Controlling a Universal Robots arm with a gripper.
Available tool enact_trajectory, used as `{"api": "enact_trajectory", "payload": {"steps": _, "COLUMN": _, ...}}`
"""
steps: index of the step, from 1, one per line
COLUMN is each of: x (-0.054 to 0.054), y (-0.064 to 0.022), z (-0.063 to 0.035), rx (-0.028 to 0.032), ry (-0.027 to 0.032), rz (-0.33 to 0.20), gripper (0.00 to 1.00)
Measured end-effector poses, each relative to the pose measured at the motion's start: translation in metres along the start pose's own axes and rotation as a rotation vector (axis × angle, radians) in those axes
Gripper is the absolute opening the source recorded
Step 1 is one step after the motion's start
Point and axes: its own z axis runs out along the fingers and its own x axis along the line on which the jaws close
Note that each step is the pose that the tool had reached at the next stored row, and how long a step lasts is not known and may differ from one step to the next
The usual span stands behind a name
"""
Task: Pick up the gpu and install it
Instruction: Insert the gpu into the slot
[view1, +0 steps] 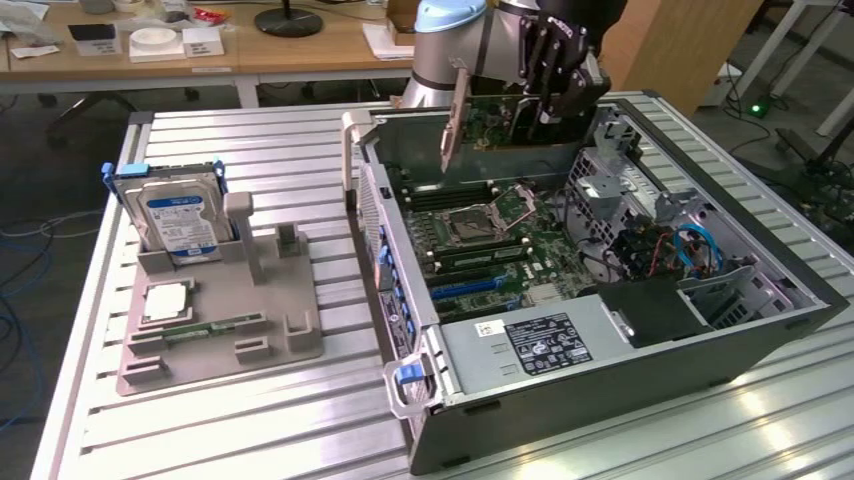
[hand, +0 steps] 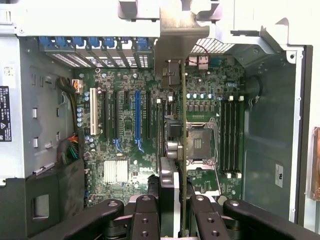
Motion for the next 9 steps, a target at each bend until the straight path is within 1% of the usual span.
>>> {"api": "enact_trajectory", "payload": {"steps": 6, "x": 0.001, "y": 0.0, "z": 0.0099, "rx": -0.0001, "ry": 0.0001, "rz": 0.001, "gripper": 0.28}}
{"api": "enact_trajectory", "payload": {"steps": 7, "x": 0.001, "y": 0.0009, "z": 0.0111, "rx": 0.001, "ry": -0.0004, "rz": 0.001, "gripper": 0.28}}
{"api": "enact_trajectory", "payload": {"steps": 8, "x": 0.001, "y": 0.0026, "z": 0.0117, "rx": 0.0021, "ry": -0.0038, "rz": 0.001, "gripper": 0.28}}
{"api": "enact_trajectory", "payload": {"steps": 9, "x": 0.001, "y": 0.0026, "z": 0.0136, "rx": 0.0025, "ry": -0.0046, "rz": 0.001, "gripper": 0.28}}
